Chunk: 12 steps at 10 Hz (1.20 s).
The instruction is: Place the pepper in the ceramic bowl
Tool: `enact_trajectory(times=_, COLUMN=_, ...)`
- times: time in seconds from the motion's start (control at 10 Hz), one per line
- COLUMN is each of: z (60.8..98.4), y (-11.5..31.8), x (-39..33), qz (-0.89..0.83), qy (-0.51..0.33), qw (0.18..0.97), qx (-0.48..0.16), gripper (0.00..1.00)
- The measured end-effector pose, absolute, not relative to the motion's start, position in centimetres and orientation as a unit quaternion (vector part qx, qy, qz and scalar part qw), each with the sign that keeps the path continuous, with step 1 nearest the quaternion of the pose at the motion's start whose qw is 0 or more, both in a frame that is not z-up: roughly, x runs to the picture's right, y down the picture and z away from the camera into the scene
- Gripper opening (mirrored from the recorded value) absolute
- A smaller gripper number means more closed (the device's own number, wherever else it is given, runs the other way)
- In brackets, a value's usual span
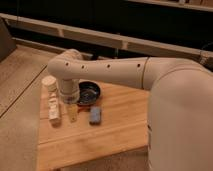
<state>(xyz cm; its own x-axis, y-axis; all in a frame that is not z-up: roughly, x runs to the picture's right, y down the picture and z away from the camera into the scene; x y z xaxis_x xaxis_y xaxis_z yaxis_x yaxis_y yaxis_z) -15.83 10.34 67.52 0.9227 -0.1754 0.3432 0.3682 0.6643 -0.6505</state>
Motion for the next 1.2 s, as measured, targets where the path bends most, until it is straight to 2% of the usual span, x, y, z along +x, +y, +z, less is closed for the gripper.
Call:
enact_trajectory(times=0.5, z=71.4, y=6.8, x=-12.9, qz=-0.172, qy=-0.086, qw=0.928, qx=-0.319, gripper=0.65)
enact_trajectory(times=1.0, z=76.3, y=6.7, x=-16.0, qz=-0.218, qy=-0.147, qw=0.920, qx=-0.292, gripper=0.65)
enact_trajectory(times=1.2, z=77.3, y=7.1, x=-16.7, qz=-0.234, qy=-0.159, qw=0.913, qx=-0.294, gripper=0.65)
